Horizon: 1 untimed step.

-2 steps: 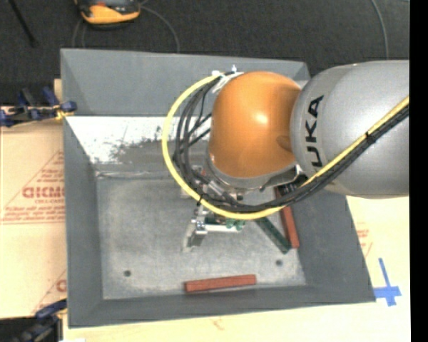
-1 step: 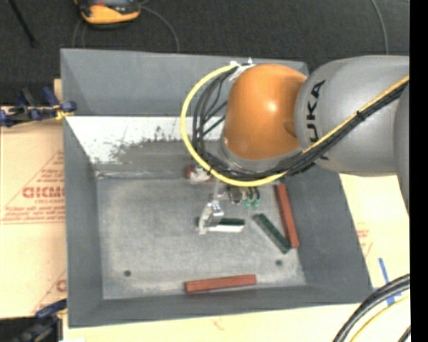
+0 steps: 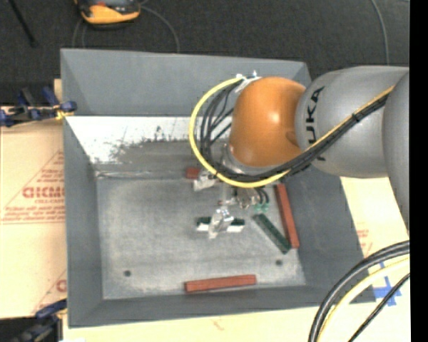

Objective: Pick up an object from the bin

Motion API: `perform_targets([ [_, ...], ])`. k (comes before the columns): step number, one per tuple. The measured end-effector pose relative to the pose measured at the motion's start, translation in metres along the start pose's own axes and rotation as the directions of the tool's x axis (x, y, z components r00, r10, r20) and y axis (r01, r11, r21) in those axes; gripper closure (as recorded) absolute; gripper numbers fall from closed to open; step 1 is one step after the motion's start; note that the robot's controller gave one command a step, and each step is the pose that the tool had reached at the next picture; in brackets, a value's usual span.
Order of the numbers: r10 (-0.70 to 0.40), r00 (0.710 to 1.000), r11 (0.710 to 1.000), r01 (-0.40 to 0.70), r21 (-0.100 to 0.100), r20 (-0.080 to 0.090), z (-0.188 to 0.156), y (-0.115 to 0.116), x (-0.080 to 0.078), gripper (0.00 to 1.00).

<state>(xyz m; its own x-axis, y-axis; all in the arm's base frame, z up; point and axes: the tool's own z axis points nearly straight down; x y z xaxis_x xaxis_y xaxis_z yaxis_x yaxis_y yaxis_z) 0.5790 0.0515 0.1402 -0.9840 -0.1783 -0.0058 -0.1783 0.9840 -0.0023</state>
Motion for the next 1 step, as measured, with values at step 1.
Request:
perform_targets([
  [1,0.036,0.999,0.999,-0.036,-0.003,-0.003,0.0284,-0.0296,0.0235,0.0],
])
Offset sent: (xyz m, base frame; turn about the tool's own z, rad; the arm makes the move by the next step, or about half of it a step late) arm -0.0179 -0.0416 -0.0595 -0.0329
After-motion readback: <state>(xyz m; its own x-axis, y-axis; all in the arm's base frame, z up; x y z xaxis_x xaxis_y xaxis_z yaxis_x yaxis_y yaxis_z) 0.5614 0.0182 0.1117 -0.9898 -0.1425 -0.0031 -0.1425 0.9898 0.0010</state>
